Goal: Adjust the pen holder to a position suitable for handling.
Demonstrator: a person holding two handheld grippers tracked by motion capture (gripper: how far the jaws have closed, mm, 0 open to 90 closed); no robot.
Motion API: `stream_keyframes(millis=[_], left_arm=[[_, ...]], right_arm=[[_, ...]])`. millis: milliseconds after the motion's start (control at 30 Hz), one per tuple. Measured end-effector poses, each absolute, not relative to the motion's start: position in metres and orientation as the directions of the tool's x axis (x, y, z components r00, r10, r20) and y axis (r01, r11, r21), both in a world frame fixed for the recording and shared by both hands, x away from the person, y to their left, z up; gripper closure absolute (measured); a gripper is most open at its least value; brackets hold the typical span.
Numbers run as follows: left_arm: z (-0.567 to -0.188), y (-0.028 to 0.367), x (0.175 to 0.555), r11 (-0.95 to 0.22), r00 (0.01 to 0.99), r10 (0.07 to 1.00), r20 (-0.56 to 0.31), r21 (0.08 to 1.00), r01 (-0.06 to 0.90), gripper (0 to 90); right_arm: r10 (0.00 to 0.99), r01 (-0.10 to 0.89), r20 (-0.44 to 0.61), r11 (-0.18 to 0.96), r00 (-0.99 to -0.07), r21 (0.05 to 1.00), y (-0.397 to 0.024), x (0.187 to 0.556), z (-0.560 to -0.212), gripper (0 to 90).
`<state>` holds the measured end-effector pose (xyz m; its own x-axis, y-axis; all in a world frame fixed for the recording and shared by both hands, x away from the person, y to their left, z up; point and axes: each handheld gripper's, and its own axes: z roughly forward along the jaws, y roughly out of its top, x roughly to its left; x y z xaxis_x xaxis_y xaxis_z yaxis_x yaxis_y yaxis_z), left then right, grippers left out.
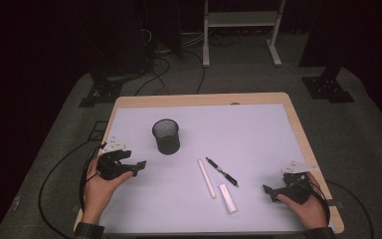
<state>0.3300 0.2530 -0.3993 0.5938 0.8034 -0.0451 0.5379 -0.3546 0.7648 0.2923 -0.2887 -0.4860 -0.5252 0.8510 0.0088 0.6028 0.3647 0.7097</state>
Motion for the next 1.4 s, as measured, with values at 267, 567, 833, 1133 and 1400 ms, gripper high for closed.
stream_keyframes(millis=[267, 567, 833, 1133, 1400], left_arm=[[-0.395, 0.252, 0.339, -0.356, 0.59, 0.806, -0.047, 0.757, 0.547, 25.4], [-0.393, 0.247, 0.347, -0.358, 0.586, 0.809, -0.047, 0.751, 0.555, 25.4], [-0.387, 0.245, 0.356, -0.358, 0.579, 0.814, -0.038, 0.752, 0.553, 27.2], [-0.377, 0.24, 0.369, -0.363, 0.581, 0.813, -0.034, 0.751, 0.552, 27.4], [-0.372, 0.233, 0.383, -0.356, 0.581, 0.813, -0.041, 0.754, 0.551, 28.7]], right_arm=[[0.851, 0.603, 0.009, 0.364, -0.525, 0.71, -0.289, 0.292, -0.486, 0.0], [0.851, 0.603, 0.009, 0.364, -0.525, 0.71, -0.289, 0.292, -0.486, 0.0], [0.851, 0.603, 0.01, 0.364, -0.525, 0.71, -0.289, 0.292, -0.486, 0.0], [0.851, 0.604, 0.01, 0.364, -0.525, 0.709, -0.289, 0.292, -0.486, 0.0], [0.851, 0.603, 0.01, 0.364, -0.525, 0.71, -0.289, 0.292, -0.486, 0.0]])
